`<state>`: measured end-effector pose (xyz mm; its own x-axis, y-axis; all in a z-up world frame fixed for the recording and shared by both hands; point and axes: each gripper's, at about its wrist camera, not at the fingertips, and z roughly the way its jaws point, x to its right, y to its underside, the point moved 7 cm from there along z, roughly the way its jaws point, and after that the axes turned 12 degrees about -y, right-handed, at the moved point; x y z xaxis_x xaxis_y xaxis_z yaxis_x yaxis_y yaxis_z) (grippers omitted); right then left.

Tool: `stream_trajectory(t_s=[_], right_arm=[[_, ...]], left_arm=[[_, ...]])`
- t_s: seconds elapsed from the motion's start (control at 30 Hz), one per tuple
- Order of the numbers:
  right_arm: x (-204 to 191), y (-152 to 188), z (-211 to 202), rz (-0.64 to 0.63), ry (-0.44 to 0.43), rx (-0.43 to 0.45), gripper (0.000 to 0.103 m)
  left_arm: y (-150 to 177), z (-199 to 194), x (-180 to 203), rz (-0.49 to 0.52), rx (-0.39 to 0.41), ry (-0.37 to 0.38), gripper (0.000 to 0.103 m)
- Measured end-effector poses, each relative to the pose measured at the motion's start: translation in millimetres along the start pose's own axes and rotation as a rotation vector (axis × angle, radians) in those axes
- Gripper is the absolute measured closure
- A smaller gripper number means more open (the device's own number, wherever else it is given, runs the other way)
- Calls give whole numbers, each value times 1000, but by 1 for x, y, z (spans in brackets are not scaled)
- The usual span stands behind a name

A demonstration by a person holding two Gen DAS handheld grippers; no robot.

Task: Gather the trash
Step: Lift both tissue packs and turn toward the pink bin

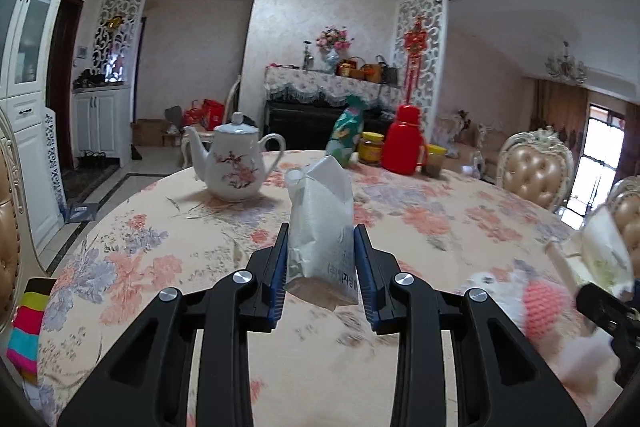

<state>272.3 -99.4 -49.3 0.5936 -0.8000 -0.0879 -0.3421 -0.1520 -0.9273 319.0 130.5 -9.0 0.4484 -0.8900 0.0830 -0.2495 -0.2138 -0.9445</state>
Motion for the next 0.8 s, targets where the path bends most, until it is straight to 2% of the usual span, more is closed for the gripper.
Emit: stream_trajectory(t_s=[0.27, 0.57, 0.8], right_arm=[[8, 14, -35, 21, 0, 23, 57], [19, 23, -80, 17, 47, 69, 56], [43, 32, -108, 42, 98, 78, 56]], left_arm=[[5, -80, 27, 100, 78, 87, 72], [33, -112, 64, 173, 61, 160, 72], [44, -135, 98, 207, 57, 249, 72]])
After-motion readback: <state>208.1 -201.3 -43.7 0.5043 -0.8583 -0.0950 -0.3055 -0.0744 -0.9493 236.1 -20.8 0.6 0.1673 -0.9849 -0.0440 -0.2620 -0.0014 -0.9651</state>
